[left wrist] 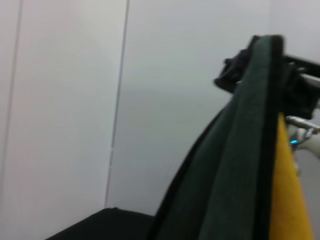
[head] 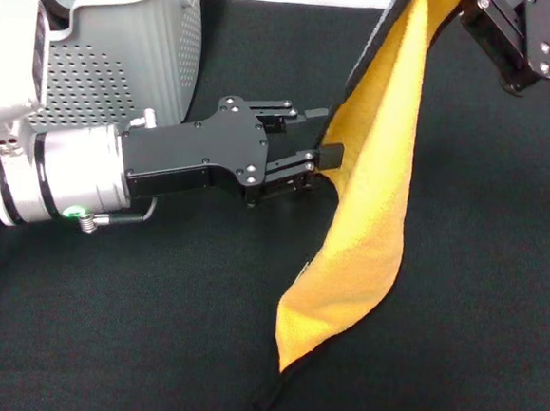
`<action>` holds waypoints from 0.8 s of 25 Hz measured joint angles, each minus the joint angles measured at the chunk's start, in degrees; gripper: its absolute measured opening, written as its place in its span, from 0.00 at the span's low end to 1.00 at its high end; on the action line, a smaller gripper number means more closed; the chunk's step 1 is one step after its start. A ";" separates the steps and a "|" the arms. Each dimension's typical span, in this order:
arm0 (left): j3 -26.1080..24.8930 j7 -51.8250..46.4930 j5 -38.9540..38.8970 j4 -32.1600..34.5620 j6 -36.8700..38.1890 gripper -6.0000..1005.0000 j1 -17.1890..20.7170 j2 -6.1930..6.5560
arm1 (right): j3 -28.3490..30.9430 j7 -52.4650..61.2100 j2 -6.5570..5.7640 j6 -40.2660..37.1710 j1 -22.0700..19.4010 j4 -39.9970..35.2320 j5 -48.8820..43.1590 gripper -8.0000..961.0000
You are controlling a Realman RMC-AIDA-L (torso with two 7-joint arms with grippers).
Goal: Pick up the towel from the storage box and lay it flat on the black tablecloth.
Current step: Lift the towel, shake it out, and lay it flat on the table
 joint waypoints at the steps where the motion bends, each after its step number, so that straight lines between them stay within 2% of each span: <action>1: 0.01 0.10 -0.09 -0.33 -0.49 0.40 -0.11 0.00 | 0.01 0.05 0.00 -0.09 -0.05 -0.21 -0.01 0.02; 7: 0.04 1.11 -0.10 -2.37 -2.23 0.37 -0.31 0.08 | 0.28 0.35 0.01 -0.25 -0.73 -1.81 -0.04 0.02; 15: -0.37 1.66 -0.16 -3.34 -3.41 0.34 -0.31 0.26 | 2.41 1.00 0.07 -0.49 -4.84 -7.48 -0.05 0.02; 20: -0.76 1.67 -1.71 -3.37 -3.86 0.13 0.00 0.28 | 4.10 1.68 0.09 -2.01 -6.30 -8.42 -0.08 0.02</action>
